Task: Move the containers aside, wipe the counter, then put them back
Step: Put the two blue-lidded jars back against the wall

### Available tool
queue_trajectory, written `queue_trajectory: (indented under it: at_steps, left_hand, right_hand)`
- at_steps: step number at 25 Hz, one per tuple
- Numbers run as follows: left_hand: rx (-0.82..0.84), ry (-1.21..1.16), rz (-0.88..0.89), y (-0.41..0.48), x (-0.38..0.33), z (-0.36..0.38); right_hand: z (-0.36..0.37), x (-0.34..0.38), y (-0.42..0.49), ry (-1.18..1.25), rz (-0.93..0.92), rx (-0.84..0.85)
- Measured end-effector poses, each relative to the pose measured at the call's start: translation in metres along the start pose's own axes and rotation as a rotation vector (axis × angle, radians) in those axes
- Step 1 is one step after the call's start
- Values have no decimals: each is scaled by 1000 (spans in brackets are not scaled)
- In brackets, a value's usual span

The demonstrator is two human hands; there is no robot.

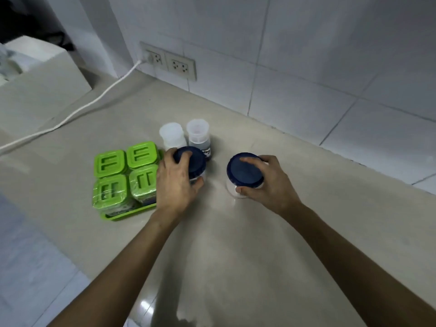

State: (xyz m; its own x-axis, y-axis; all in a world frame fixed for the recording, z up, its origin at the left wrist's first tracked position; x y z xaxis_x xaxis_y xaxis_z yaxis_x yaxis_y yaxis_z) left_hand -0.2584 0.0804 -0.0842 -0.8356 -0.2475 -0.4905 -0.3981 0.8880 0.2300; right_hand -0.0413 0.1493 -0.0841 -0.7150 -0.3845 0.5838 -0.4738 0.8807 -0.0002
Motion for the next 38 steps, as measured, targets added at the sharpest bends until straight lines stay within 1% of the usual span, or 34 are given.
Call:
queue_trajectory:
  at_steps: [2,6,8,11,15,18,20,24,27,29,31,33,36,38]
  left_hand:
    - [-6,-42,4,-7,-7,-1]
    - [19,-105,229,-31,-54,10]
    - [104,-197,314,-45,-100,26]
    - [244,-370,421,-73,-202,73]
    - [369,-503,493,-106,-332,147]
    - [397,-508,511,-120,-395,189]
    - [405,-488,528,-122,-423,210]
    - [378,-459,448,-112,-441,236]
    - [369,-426,417,-113,-445,240]
    - [318,-286,477,-117,-445,237]
    - [263,-156,561,-120,-441,235]
    - [274,-154,561,-120,-440,240]
    - [288,-159,531,-111,-450,251]
    - [303,-96,583,-111,-467,256]
  right_hand:
    - [-22,-31,-28,49,58,-53]
    - [-108,-132,-84,21,251,-220]
    - [-153,-182,-112,-7,394,-297]
    - [-205,-252,-165,-56,548,-354]
    - [-242,-312,-213,-90,596,-405]
    - [-246,-329,-224,-129,572,-442]
    - [-244,-335,-228,-154,551,-452]
    - [-243,-340,-225,-252,536,-445]
    - [-245,-339,-218,-475,516,-423]
    - [-246,-339,-215,-569,504,-416]
    - [-246,-340,-214,-529,509,-422]
    - [-244,-342,-215,-477,507,-432]
    - [-236,-343,-207,-583,499,-381]
    - [-241,-347,-212,-624,557,-386]
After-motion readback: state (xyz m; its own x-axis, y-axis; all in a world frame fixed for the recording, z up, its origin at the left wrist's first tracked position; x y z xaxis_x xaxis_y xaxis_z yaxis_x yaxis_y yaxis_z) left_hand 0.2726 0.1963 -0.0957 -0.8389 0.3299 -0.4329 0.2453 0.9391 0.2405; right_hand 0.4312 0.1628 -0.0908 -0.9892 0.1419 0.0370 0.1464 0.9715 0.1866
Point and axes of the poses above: each hand's wrist, its own y-axis towards the middle knuckle, its own z-axis out of the palm, x = y × z, the point moved 4 cm from there along y, towards the middle knuckle, and after that the axes turned 9 degrees about -y, right-handed, at the moved point
